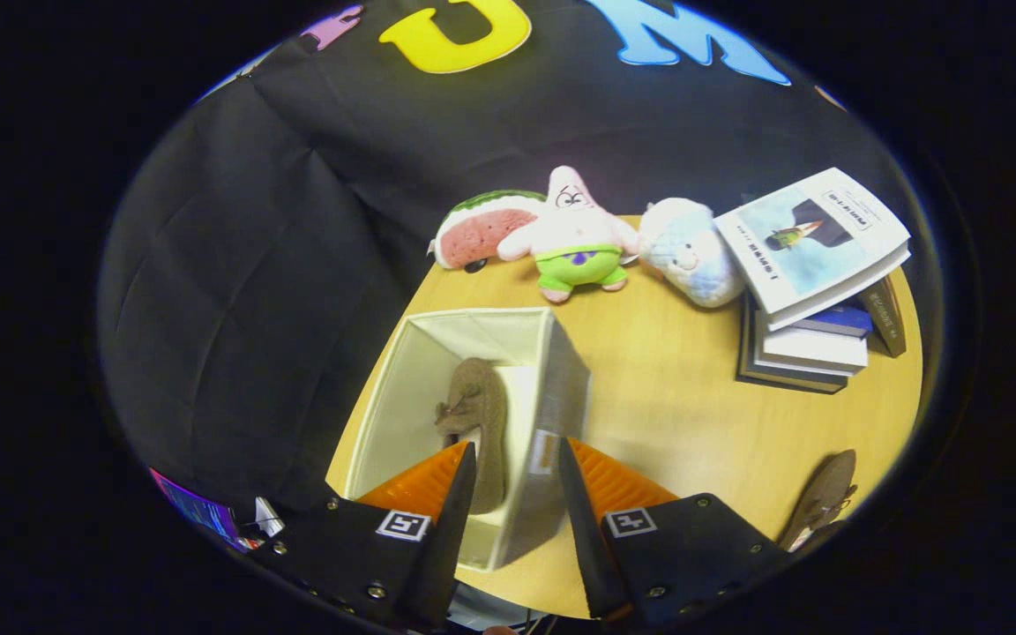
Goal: Open the storage box then place both shoes into the box .Put the left shoe in first, then the right shoe, with the right side of both shoes facing outward in a uniform manner.
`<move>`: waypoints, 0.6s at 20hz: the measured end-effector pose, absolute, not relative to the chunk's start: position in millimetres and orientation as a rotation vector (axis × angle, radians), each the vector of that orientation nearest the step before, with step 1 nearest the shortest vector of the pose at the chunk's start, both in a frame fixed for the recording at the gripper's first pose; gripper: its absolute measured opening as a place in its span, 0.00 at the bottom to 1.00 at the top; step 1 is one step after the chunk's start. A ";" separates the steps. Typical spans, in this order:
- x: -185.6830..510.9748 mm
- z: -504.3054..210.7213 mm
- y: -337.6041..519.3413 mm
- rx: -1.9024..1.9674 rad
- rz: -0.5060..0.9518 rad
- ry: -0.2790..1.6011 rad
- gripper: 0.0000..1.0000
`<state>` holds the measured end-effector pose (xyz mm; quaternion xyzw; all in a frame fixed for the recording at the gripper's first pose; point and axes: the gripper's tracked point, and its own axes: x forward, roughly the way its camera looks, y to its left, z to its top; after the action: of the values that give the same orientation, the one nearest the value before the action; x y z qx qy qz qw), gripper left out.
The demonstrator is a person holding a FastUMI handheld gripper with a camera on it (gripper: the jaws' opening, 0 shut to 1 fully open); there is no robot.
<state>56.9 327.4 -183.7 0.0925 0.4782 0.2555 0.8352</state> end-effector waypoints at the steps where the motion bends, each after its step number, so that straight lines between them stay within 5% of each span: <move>1: 57.0 -184.9 312.8 0.199 0.529 1.012 0.58; 12: 28.9 -231.6 148.0 0.130 0.415 0.917 0.58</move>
<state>28.9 148.0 -231.6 0.0621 0.4389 0.1987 0.8741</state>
